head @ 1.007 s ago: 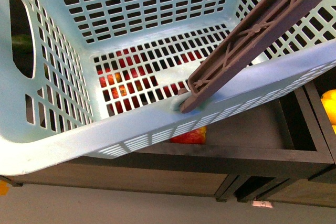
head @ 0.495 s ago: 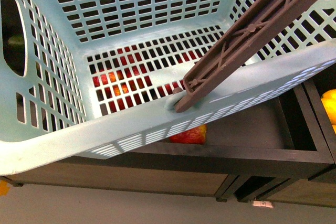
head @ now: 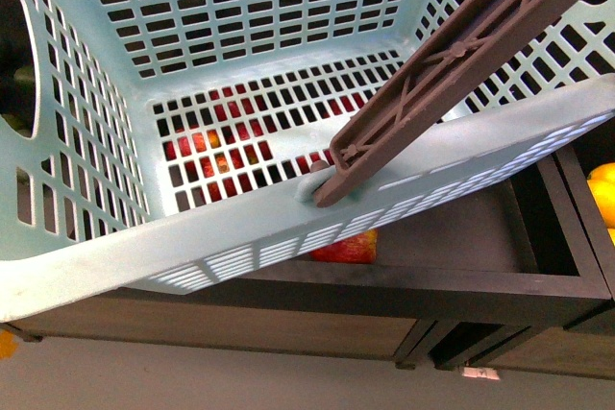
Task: Pick lemon and mango into basket
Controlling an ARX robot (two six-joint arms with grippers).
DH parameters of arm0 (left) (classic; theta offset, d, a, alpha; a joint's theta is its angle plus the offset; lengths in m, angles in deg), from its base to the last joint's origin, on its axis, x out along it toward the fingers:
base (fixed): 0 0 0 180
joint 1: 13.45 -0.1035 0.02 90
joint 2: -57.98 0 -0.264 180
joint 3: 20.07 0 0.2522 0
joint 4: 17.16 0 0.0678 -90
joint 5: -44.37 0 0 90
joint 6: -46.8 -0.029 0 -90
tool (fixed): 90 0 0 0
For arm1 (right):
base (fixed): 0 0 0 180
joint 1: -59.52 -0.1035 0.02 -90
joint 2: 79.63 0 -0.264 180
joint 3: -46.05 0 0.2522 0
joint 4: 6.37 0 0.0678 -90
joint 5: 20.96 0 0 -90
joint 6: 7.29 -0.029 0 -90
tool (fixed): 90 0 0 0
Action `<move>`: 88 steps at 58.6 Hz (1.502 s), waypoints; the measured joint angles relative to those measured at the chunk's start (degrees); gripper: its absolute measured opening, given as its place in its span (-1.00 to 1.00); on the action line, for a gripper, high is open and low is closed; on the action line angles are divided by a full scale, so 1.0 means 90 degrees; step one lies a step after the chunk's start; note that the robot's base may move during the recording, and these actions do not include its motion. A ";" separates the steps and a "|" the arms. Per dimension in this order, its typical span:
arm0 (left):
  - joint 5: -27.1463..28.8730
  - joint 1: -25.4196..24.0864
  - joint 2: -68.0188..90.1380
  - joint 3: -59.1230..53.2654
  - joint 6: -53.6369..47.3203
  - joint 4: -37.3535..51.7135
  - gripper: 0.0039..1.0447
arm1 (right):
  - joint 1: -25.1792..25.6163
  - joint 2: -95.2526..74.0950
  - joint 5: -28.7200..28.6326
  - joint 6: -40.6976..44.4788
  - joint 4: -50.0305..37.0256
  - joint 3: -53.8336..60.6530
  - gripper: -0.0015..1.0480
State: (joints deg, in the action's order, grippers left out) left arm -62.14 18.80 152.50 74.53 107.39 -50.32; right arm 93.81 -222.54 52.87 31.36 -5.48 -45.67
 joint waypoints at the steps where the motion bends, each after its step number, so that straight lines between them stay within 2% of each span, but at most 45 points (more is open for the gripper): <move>1: 0.0000 0.0000 0.0000 0.0000 0.0000 0.0000 -0.91 | -0.0019 -0.0022 -0.0049 0.0002 0.0022 -0.0002 0.83; 22: 0.0007 0.0000 0.0000 0.0000 -0.0002 0.0000 -0.91 | -0.0236 -0.0425 -0.0109 -0.0007 -0.0010 -0.0287 0.83; 35: 0.0000 0.0000 0.0000 0.0000 0.0000 0.0000 -0.91 | -0.0257 -0.0605 0.0092 -0.0041 0.0002 -0.0546 0.83; 88: 0.0005 0.0000 0.0000 0.0000 0.0000 0.0000 -0.91 | -0.0430 -0.1285 0.0340 -0.1027 -0.0308 -0.1180 0.83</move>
State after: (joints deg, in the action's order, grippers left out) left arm -62.10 18.80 152.50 74.53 107.39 -50.32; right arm 89.94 -234.11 55.93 22.12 -8.25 -56.29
